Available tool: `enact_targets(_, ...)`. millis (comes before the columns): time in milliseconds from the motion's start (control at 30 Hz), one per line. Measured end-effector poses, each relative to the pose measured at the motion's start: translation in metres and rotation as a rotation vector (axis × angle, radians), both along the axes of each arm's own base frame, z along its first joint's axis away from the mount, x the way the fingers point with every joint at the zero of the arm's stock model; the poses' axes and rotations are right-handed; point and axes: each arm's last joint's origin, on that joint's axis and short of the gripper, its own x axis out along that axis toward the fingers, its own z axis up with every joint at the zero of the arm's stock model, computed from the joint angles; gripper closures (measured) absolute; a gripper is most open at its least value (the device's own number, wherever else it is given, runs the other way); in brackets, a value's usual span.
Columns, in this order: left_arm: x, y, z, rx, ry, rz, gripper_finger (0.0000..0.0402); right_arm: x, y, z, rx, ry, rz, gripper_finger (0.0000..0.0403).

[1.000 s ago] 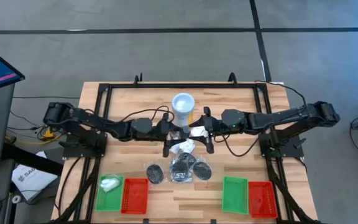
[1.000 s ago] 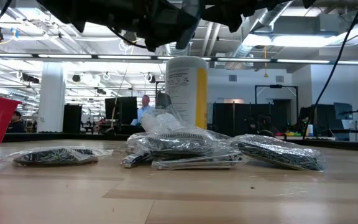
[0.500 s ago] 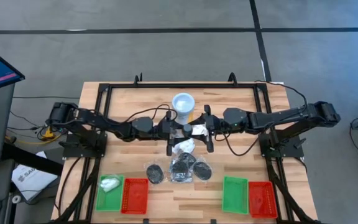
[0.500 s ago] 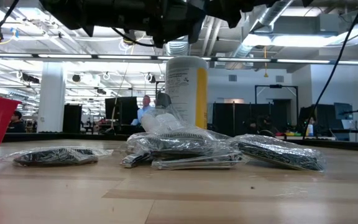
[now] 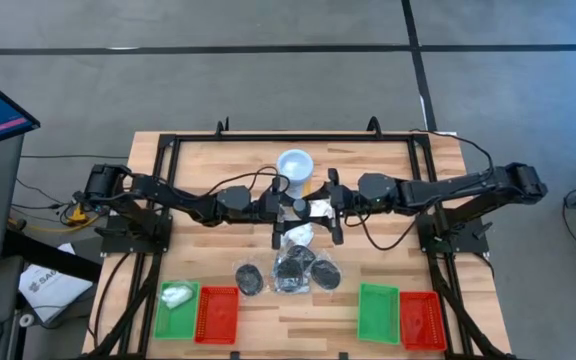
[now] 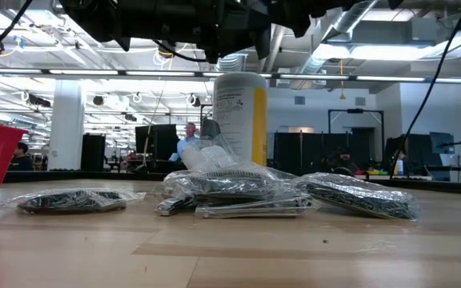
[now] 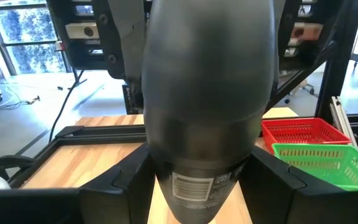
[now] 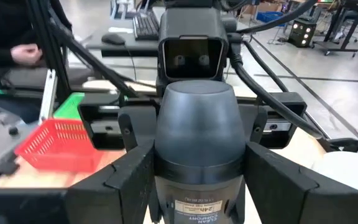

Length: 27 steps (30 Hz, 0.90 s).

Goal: Pick & Place Travel size toiletries
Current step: Put the deodorant into the right red bin

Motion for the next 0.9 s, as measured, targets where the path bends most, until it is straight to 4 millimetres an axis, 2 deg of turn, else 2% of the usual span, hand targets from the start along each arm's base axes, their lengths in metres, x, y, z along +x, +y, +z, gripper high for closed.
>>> enact_targets(300, 0.0013, -0.0001, 0.0018, -0.004, -0.018, -0.016, 0.0217, 0.0001, 0.0003, -0.0021, -0.004, 0.01, 0.004, 0.0142)
enact_targets(900, 0.0009, -0.0002, 0.0052, -0.003, -0.063, -0.016, 0.0217, 0.0009, -0.0003, 0.0034, -0.003, -0.045, 0.002, 0.014)
